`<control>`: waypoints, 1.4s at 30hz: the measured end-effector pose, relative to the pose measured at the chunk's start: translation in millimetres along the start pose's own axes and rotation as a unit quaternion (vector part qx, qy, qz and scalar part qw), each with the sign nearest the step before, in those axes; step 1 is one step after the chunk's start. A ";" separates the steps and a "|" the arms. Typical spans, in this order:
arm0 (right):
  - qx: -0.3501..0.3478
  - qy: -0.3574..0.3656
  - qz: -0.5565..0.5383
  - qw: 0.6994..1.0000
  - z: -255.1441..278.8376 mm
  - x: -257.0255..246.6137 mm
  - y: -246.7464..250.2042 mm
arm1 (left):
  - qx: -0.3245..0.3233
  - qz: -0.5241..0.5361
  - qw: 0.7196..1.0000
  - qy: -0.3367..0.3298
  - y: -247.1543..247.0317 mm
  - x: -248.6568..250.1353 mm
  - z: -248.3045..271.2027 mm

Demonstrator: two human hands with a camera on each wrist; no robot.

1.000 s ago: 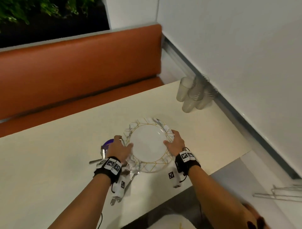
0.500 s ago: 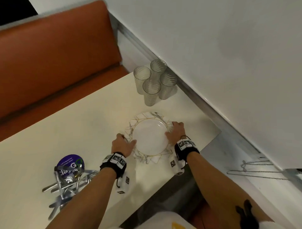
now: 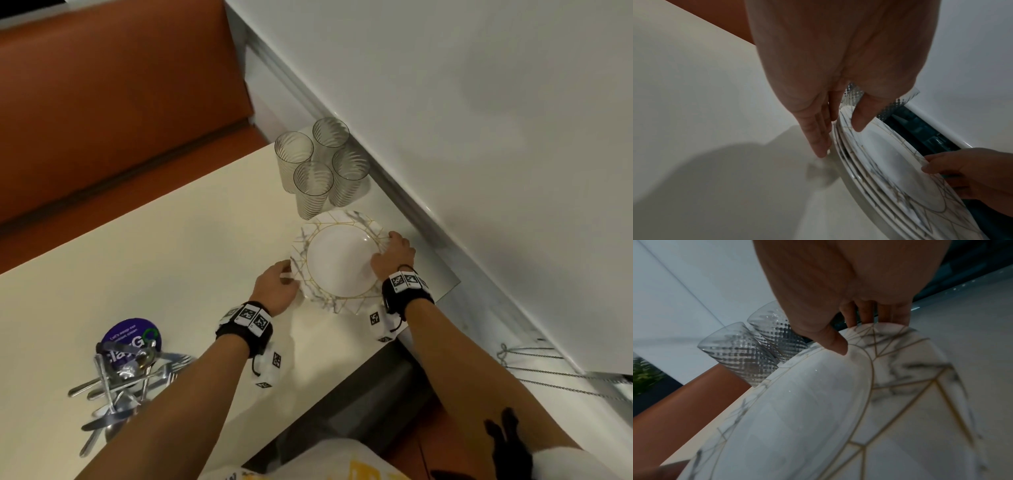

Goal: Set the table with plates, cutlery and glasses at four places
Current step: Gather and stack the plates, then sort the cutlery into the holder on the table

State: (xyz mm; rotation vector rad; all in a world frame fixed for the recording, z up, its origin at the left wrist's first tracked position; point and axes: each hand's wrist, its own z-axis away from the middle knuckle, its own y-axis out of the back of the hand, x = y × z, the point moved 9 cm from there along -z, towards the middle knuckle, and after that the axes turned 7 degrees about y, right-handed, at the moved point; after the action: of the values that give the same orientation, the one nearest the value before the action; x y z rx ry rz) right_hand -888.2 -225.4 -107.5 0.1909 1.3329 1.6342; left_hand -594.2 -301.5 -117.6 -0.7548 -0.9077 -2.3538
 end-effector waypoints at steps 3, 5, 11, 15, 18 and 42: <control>0.024 0.007 0.054 0.998 8.2 -8.2 4.5 | 0.004 0.035 0.999 0.010 8.4 -5.2 6.3; 0.058 0.032 0.062 0.996 19.6 -24.0 6.6 | 0.024 0.058 0.998 0.009 19.9 -13.5 10.9; 0.050 0.185 0.064 0.979 71.1 -105.3 -47.0 | 0.085 0.090 0.992 0.020 70.6 -64.9 43.1; -0.034 0.294 0.028 0.955 120.5 -164.3 -114.9 | 0.157 0.136 0.978 0.036 116.7 -121.2 83.2; -0.099 0.353 0.017 0.930 163.8 -203.1 -166.3 | 0.193 0.155 0.967 0.058 149.0 -171.4 113.8; -0.221 0.293 0.162 0.916 279.7 -283.9 -311.7 | 0.232 0.220 0.943 0.092 255.5 -342.6 189.5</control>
State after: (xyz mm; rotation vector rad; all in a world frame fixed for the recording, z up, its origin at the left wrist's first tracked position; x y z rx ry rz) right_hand -385.5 -277.7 -131.2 -0.4047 1.3578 2.3515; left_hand -130.0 -246.4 -109.5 -0.4714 -1.0319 -1.6966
